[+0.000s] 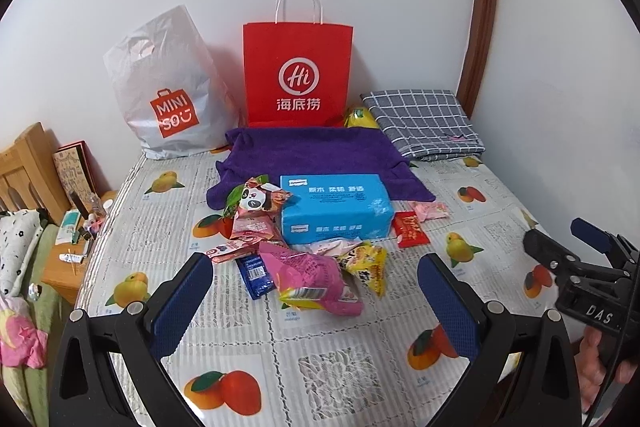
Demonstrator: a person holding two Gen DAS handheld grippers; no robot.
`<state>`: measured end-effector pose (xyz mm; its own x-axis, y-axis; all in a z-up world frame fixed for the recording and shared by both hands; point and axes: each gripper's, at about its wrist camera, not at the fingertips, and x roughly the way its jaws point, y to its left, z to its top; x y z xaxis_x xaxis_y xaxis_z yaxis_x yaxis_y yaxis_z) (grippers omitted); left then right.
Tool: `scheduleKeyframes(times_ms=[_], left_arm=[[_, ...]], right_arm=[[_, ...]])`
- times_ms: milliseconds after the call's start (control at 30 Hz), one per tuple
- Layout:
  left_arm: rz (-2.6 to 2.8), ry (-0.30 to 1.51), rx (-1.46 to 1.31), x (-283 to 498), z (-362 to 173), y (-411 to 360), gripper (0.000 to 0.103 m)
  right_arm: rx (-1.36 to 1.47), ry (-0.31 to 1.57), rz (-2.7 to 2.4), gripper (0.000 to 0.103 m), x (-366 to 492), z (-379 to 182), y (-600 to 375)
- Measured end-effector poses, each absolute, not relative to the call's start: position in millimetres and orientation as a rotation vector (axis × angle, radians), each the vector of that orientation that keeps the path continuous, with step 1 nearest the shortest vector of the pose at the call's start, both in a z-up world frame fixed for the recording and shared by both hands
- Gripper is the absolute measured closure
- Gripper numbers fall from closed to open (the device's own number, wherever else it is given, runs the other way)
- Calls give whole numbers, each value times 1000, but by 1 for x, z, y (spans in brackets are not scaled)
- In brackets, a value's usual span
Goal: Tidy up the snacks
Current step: 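Reach the right gripper to the pink wrapped candy and close on it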
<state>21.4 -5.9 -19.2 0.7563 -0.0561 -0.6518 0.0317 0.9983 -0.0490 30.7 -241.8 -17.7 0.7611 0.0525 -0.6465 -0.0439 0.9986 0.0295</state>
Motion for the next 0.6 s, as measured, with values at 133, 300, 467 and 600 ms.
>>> scheduleKeyframes(times_ms=[133,300,467,600], left_arm=[[-36,737,-42,35,-34,3,0],[-9,769,-67,50,-53,17,1],[13,805,-86,69,-71,33,1],[29,831,-94,82,-82,42,1]], right_arm=[[45,733,42,1,43,-34,-258],[70,790,17,3,62,-61,-276],[88,844,5,8,83,-88,-289],[101,874,8,11,105,-103,-295]])
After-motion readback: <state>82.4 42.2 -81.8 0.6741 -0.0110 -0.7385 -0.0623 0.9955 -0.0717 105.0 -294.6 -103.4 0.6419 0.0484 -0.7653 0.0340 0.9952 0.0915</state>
